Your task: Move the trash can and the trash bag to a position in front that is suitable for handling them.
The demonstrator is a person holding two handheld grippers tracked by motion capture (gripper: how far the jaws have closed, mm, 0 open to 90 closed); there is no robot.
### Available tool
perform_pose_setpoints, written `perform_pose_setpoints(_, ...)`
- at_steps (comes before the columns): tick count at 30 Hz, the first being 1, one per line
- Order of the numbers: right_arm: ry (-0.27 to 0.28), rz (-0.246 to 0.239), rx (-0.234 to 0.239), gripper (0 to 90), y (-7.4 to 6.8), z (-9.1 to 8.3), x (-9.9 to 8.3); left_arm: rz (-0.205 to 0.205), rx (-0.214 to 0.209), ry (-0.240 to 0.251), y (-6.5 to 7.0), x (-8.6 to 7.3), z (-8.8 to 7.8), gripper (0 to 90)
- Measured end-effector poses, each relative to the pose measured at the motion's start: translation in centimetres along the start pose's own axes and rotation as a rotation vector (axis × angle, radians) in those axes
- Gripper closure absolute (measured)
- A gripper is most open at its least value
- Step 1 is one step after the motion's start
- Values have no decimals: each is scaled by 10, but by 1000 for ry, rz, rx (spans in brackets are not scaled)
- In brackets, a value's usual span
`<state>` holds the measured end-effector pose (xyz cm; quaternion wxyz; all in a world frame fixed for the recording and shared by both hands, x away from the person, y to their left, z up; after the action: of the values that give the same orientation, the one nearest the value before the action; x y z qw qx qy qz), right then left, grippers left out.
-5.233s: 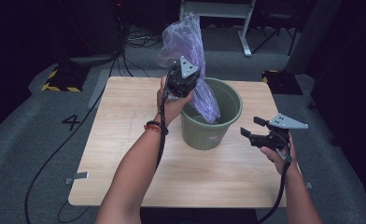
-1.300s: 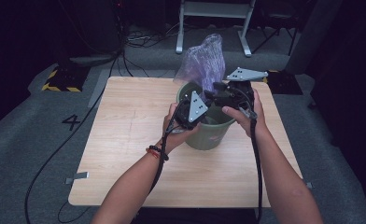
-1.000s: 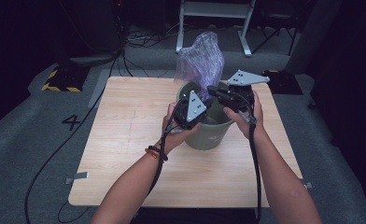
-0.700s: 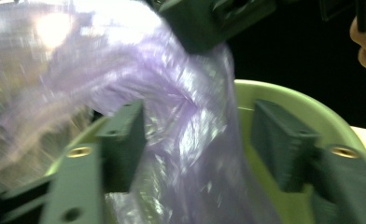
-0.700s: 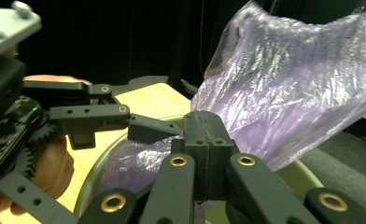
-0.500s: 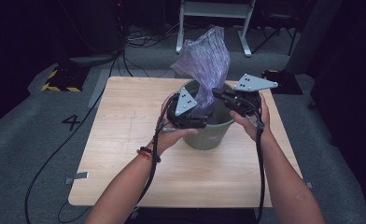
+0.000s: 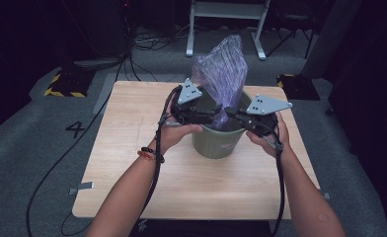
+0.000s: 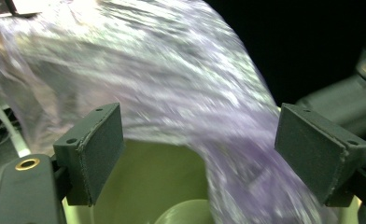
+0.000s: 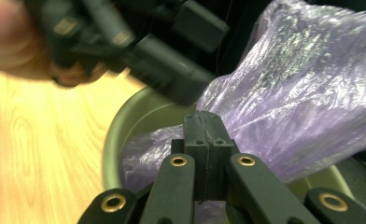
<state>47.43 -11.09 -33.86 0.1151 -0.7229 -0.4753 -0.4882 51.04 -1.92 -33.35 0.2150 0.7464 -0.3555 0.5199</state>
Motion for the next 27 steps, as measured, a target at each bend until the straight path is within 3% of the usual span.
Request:
perform_pose_setpoints(3,-28,-39,3,900,-5,2,-5,-40,-50,-28,-2,1,1,154)
perform_pose_setpoints(8,-37,-83,0,900,-11,4,-8,-49,-71,-66,1,3,7,169)
perform_pose_setpoints(12,-48,-88,27,898,-16,10,-11,-46,-33,-102,1,3,14,241)
perform_pose_setpoints(13,-47,-85,34,898,-17,10,-11,-42,-17,-111,1,2,16,291)
perform_pose_setpoints(16,-40,-88,35,898,-18,10,-11,-52,-24,-111,-1,2,18,436)
perform_pose_setpoints(18,-32,-83,41,892,-19,9,-12,-53,-56,-107,-1,1,18,546)
perform_pose_setpoints(21,-25,-71,46,882,-18,6,-13,-16,-75,-107,-1,0,15,728)
perform_pose_setpoints(24,-13,-55,48,830,-16,4,-15,10,-62,-80,0,0,10,858)
perform_pose_setpoints(27,-2,-46,52,704,-15,1,-18,43,-47,-64,1,-1,4,895)
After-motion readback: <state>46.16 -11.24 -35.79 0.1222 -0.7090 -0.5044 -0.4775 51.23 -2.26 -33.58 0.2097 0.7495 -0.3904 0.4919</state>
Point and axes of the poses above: each handheld gripper's, and its own axes: z roughly forward along the jaws, x roughly out of its top, y roughly to its right, the point moved 10 cm from there along z, roughly forward along the jaws, and after that the axes turned 8 degrees about -y, right-handed, at the moved point
